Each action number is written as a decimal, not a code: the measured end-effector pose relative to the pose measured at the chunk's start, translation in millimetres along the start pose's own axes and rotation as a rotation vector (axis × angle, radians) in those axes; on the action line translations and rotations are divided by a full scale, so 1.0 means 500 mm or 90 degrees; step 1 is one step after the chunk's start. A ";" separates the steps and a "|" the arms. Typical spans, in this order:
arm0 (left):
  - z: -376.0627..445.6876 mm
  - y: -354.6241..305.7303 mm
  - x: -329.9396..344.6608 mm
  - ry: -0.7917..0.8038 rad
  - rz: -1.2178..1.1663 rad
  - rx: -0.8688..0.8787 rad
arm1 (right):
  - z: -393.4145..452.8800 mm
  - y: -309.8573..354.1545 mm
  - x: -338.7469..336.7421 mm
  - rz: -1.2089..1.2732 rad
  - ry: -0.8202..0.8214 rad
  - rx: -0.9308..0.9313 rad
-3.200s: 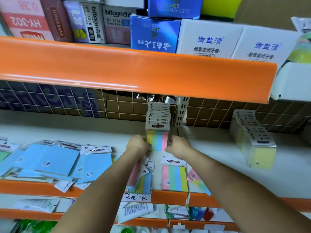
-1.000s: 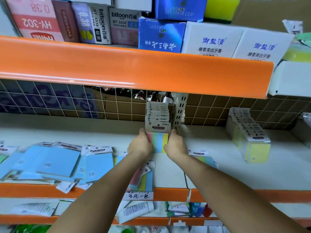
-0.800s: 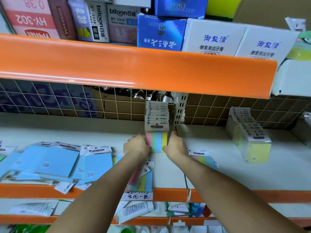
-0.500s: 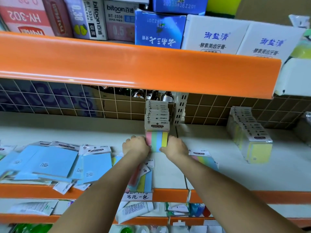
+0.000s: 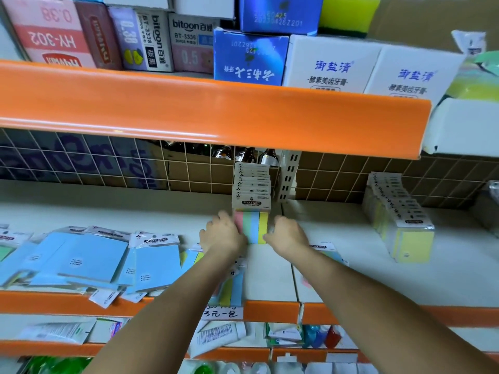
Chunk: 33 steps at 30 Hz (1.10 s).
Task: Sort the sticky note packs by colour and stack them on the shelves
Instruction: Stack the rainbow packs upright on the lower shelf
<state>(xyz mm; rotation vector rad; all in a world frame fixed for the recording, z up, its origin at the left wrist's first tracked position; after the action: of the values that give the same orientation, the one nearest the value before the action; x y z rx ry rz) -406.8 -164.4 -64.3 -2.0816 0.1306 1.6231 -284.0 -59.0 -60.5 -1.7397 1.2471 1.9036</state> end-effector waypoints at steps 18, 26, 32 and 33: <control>-0.207 -0.150 0.121 0.296 -0.144 0.100 | -0.116 -0.207 -0.091 -0.083 0.132 0.178; -0.232 -0.156 0.151 0.337 -0.145 0.082 | -0.135 -0.197 -0.084 -0.039 0.121 0.166; -0.220 -0.150 0.119 0.276 -0.208 0.038 | -0.131 -0.158 -0.107 -0.040 0.086 0.162; -0.213 -0.146 0.109 0.264 -0.233 0.031 | -0.127 -0.149 -0.113 -0.032 0.077 0.161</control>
<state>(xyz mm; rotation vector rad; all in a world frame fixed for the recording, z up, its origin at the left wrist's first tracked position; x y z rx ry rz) -270.1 -134.6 -73.8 -2.2207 -0.0704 0.9587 -175.6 -42.8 -33.0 -1.7540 1.4035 1.5555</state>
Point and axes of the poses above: each hand's wrist, its own z-axis towards the middle knuckle, its own x-axis out of the palm, y = z × x, the point moved 7 cm from there along z, towards the middle knuckle, and after that the axes turned 13 degrees about -x, right-handed, at the moved point
